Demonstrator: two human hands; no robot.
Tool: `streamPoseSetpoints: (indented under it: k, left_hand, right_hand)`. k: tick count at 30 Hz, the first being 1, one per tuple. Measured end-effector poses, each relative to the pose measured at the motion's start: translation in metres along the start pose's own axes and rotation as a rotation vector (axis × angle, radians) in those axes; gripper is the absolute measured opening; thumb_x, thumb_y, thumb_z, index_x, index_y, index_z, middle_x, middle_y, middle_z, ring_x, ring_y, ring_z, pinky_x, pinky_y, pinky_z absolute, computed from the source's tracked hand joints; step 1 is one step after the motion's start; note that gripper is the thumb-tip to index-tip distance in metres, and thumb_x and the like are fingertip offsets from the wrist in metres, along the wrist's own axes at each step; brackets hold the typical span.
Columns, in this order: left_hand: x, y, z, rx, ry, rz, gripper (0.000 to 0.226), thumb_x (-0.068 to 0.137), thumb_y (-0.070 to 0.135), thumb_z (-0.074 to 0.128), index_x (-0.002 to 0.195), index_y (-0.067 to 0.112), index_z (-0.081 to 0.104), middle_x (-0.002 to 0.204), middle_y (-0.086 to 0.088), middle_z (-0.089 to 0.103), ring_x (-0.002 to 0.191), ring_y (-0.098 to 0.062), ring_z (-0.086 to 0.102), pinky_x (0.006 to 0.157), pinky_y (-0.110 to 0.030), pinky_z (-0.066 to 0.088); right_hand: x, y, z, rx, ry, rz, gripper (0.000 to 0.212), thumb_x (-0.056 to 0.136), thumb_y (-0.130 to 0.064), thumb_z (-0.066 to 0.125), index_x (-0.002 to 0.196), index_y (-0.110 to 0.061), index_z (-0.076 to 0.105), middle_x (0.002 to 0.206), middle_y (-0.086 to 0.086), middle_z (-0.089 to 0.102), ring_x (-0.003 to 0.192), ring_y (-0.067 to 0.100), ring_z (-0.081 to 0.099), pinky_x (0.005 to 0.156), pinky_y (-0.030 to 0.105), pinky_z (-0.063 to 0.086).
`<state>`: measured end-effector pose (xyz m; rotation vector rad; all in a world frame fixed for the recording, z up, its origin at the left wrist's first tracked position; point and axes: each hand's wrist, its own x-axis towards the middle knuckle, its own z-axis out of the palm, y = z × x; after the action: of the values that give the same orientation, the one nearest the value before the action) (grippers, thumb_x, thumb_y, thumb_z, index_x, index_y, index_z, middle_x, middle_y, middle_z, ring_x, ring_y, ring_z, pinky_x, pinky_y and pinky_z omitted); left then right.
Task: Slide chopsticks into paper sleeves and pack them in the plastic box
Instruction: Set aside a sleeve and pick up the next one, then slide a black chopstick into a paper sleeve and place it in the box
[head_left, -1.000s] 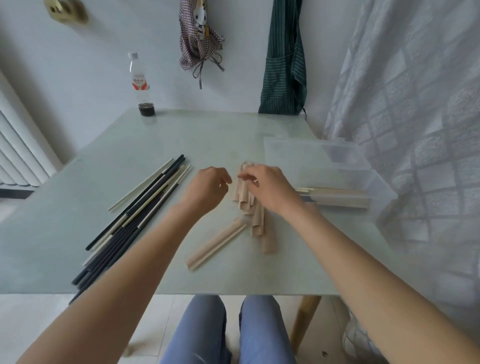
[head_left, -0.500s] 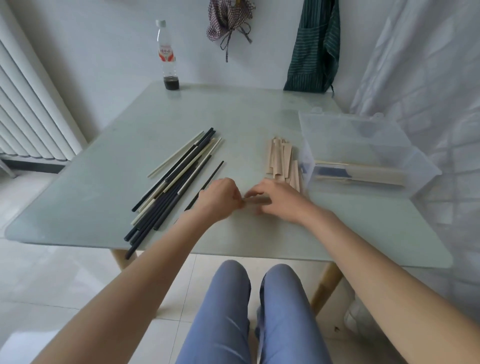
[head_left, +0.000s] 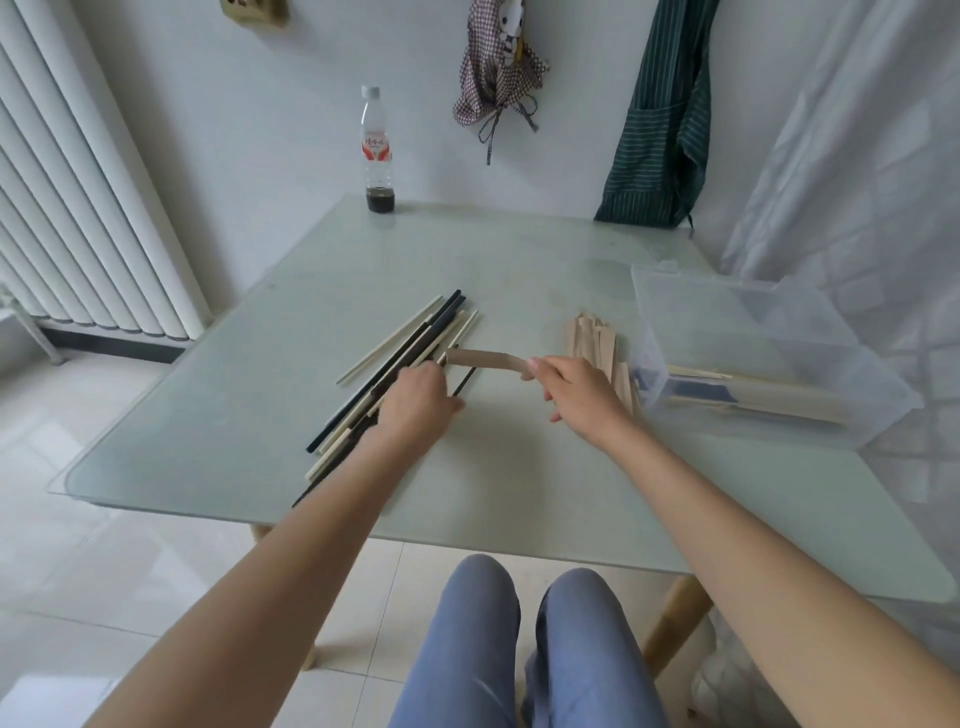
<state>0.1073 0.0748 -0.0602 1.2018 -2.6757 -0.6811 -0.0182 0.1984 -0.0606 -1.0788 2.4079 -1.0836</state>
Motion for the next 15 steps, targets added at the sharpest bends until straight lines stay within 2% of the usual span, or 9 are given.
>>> streamPoseSetpoints:
  k: [3, 5, 7, 9, 12, 15]
  left_hand:
    - [-0.002, 0.010, 0.013, 0.155, -0.024, -0.006, 0.028, 0.093, 0.018, 0.058, 0.113, -0.001, 0.054, 0.115, -0.017, 0.055, 0.106, -0.034, 0.055, 0.071, -0.035, 0.041]
    - [-0.002, 0.015, 0.015, 0.206, -0.042, 0.008, 0.014, 0.094, 0.008, 0.051, 0.106, 0.000, 0.054, 0.115, -0.017, 0.056, 0.104, -0.034, 0.055, 0.071, -0.034, 0.040]
    - [-0.001, 0.018, 0.014, 0.211, -0.061, 0.038, 0.013, 0.094, 0.001, 0.047, 0.104, -0.001, 0.054, 0.114, -0.018, 0.057, 0.104, -0.033, 0.055, 0.071, -0.033, 0.039]
    - [-0.002, 0.020, 0.013, 0.116, -0.059, 0.044, 0.017, 0.093, -0.005, 0.042, 0.109, -0.003, 0.049, 0.115, -0.019, 0.054, 0.104, -0.034, 0.056, 0.074, -0.034, 0.040]
    - [-0.006, 0.021, 0.008, -0.062, -0.044, 0.088, 0.021, 0.089, -0.012, 0.033, 0.102, 0.004, 0.037, 0.103, -0.021, 0.054, 0.083, -0.029, 0.052, 0.069, -0.036, 0.038]
    - [-0.011, 0.018, 0.005, -0.111, 0.068, 0.184, 0.041, 0.085, -0.011, 0.031, 0.118, 0.008, 0.045, 0.108, -0.014, 0.057, 0.098, -0.032, 0.051, 0.081, -0.040, 0.044]
  right_hand:
    - [0.006, 0.005, -0.003, 0.087, 0.043, 0.033, 0.021, 0.089, -0.022, 0.061, 0.105, -0.008, 0.067, 0.071, -0.011, 0.051, 0.076, 0.017, 0.052, 0.080, 0.039, 0.050]
    - [0.008, 0.006, -0.004, 0.229, 0.081, 0.099, 0.023, 0.085, -0.011, 0.065, 0.109, -0.010, 0.062, 0.074, -0.007, 0.052, 0.063, 0.015, 0.050, 0.068, 0.032, 0.048]
    - [0.007, 0.006, -0.006, 0.381, 0.110, 0.162, 0.016, 0.087, -0.007, 0.062, 0.100, -0.013, 0.056, 0.074, -0.002, 0.050, 0.055, 0.010, 0.047, 0.057, 0.020, 0.045]
    - [0.008, 0.007, -0.009, 0.471, 0.144, 0.216, 0.011, 0.088, -0.008, 0.061, 0.091, -0.015, 0.053, 0.072, -0.002, 0.050, 0.054, 0.007, 0.046, 0.051, 0.015, 0.039]
    - [0.006, 0.010, -0.014, 0.558, 0.218, 0.275, 0.008, 0.082, -0.012, 0.069, 0.084, -0.014, 0.061, 0.064, -0.001, 0.049, 0.046, 0.005, 0.038, 0.041, 0.012, 0.028]
    - [0.006, 0.007, -0.021, 0.650, 0.180, 0.380, 0.013, 0.085, -0.025, 0.067, 0.073, -0.020, 0.066, 0.063, -0.004, 0.053, 0.054, 0.008, 0.039, 0.045, 0.016, 0.028]
